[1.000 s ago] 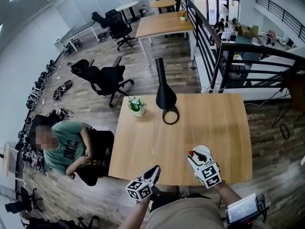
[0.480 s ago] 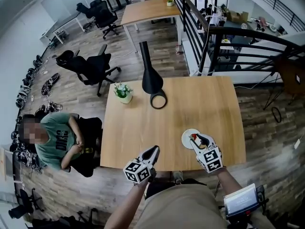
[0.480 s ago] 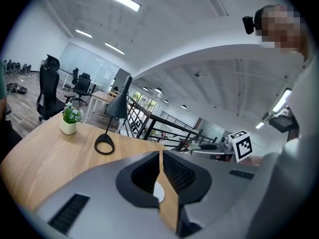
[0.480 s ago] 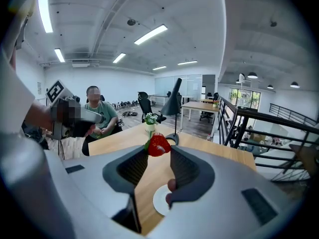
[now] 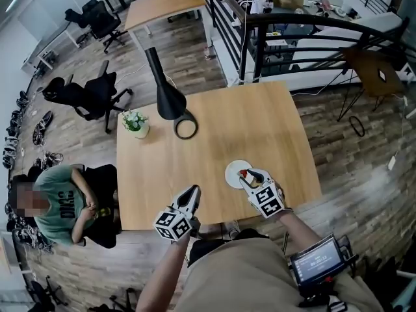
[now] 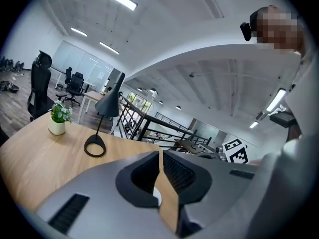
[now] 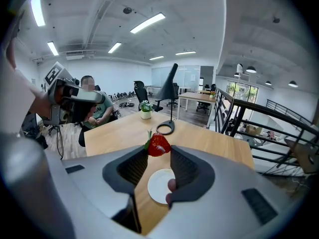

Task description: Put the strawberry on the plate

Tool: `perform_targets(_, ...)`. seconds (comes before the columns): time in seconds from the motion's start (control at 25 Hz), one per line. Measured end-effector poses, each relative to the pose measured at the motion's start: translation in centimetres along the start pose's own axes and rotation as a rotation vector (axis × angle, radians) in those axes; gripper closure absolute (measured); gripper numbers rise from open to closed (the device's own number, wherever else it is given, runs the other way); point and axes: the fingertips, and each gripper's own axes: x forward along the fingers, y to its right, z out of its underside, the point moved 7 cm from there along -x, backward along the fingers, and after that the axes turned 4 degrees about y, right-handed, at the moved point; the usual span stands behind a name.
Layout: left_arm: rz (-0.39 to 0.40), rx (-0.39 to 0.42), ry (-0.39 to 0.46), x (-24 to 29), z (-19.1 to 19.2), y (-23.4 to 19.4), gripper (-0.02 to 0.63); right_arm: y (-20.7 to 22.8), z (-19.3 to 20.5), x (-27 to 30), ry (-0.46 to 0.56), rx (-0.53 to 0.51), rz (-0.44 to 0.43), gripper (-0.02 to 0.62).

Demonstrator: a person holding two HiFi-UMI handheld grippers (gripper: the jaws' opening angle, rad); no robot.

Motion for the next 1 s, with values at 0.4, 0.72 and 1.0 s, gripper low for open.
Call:
perform_targets(0.4,-0.035,-0.058,-0.072,2.1,2.6,-2.0,0.578,0.7,3.7,2.3,-0.086,0.008,-0.005,0.446)
perform_targets(0.72,-0.071,-0.013,-0.163,4.2,5.4,-3.2,0.578,1.7,8.6,6.2,-0.209,-0.022,-0.028,0.446)
perform_targets(1.0,-0.039,0.034,-0.236,5.6,7.4,-1.5,0.578,2.7,12.7,8.6,-0.309,-0.034,-0.048,0.446)
